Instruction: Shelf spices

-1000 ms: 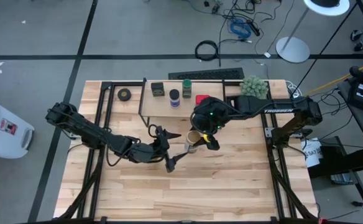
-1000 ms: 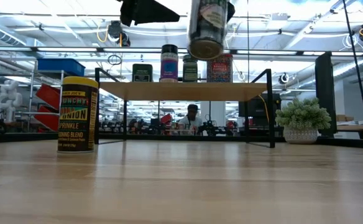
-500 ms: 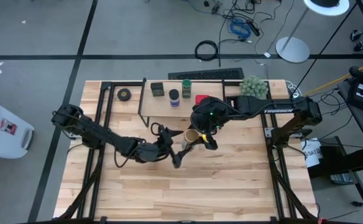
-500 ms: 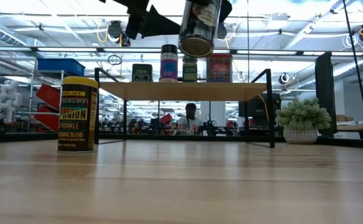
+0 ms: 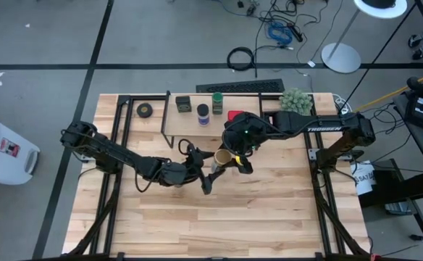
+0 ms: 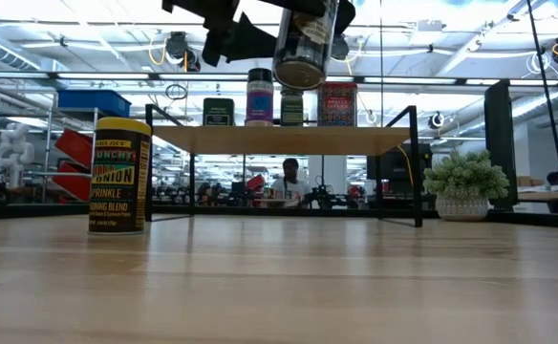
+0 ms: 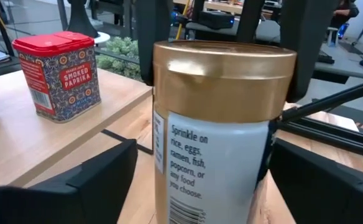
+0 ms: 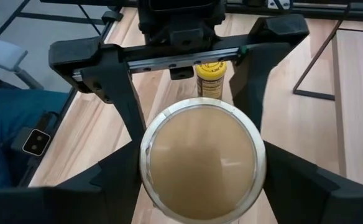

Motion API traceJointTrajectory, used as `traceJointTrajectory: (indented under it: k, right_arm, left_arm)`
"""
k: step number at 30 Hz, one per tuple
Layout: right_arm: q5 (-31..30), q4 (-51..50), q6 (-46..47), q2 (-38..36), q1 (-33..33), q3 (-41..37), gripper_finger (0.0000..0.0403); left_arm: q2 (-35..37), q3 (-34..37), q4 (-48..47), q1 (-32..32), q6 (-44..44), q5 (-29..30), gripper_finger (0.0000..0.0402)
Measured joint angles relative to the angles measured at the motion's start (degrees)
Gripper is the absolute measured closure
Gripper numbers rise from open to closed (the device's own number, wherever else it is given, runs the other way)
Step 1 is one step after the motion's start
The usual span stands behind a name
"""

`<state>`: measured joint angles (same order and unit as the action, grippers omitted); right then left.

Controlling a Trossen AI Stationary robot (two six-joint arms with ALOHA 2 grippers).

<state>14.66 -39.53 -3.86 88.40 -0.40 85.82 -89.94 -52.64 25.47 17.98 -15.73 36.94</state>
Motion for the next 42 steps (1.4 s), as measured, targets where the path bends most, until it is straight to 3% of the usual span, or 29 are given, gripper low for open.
traceJointTrajectory:
  k: [10,23,33,39,42]
  right_arm:
    - [0.1,0.4,0.2,0.0,0.2,0.0,0.0119]
    - [0.9,1.9,-0.5,0.0,0.2,0.0,0.0110]
    - [1.1,6.3,-3.1,-0.2,0.2,0.0,0.0058]
    - [1.7,3.3,-4.8,-4.4,2.9,0.0,0.0048]
    - [-1.4,-0.5,-4.3,-7.6,5.7,0.0,0.0048]
  left_arm:
    - [0.0,0.0,0.0,0.0,1.0,-2.0,0.0114]
    - [0.1,0.0,-0.6,1.0,2.2,-2.2,0.0118]
    - [0.0,0.1,-1.2,2.0,3.2,-2.6,0.0119]
    - [1.2,0.1,-2.6,3.5,4.6,-2.5,0.0119]
    - [3.3,0.1,-5.6,4.4,4.5,-2.6,0.0119]
